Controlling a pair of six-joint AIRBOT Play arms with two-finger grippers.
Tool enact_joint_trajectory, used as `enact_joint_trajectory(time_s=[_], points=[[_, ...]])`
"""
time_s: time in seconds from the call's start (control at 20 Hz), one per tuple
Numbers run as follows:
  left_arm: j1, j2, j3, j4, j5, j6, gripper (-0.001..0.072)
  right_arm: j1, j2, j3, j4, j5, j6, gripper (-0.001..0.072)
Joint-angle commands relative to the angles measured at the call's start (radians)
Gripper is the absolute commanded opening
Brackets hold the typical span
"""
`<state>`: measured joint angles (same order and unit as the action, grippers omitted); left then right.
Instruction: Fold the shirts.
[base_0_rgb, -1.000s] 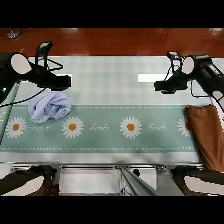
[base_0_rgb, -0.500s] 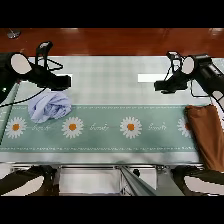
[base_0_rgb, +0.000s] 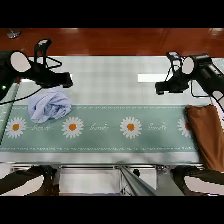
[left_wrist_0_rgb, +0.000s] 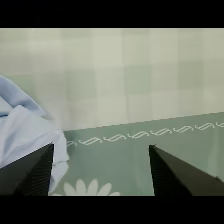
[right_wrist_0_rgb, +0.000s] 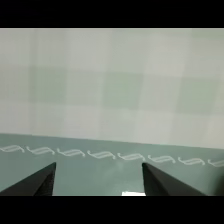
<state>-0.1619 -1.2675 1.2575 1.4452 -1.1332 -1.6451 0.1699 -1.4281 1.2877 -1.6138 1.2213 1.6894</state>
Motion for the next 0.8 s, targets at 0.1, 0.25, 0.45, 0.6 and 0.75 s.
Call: enact_joint_trajectory(time_s=[0.1, 0.25, 0.45, 0.6, 0.75], points=[[0.176, 0.054, 0.032, 0.235, -0.034, 0.018, 0.0704, -0.001, 0.105, -0.102, -0.080, 0.153, -0.093, 0.0623], [0.290, 0.047, -0.088, 0.146, 0.027, 0.018, 0.0704, 0.000, 0.239, -0.283, 0.045, 0.023, -0.058, 0.0622], [0.289, -0.024, -0.278, 0.067, 0.077, 0.017, 0.0703, 0.000, 0.340, -0.460, 0.203, -0.105, -0.037, 0.0622], [0.272, -0.100, -0.314, 0.046, 0.031, 0.017, 0.0701, 0.000, 0.349, -0.471, 0.235, -0.138, -0.029, 0.0622], [0.266, -0.108, -0.298, 0.011, -0.014, 0.083, 0.0036, 0.000, 0.349, -0.470, 0.268, -0.168, -0.030, 0.0622]])
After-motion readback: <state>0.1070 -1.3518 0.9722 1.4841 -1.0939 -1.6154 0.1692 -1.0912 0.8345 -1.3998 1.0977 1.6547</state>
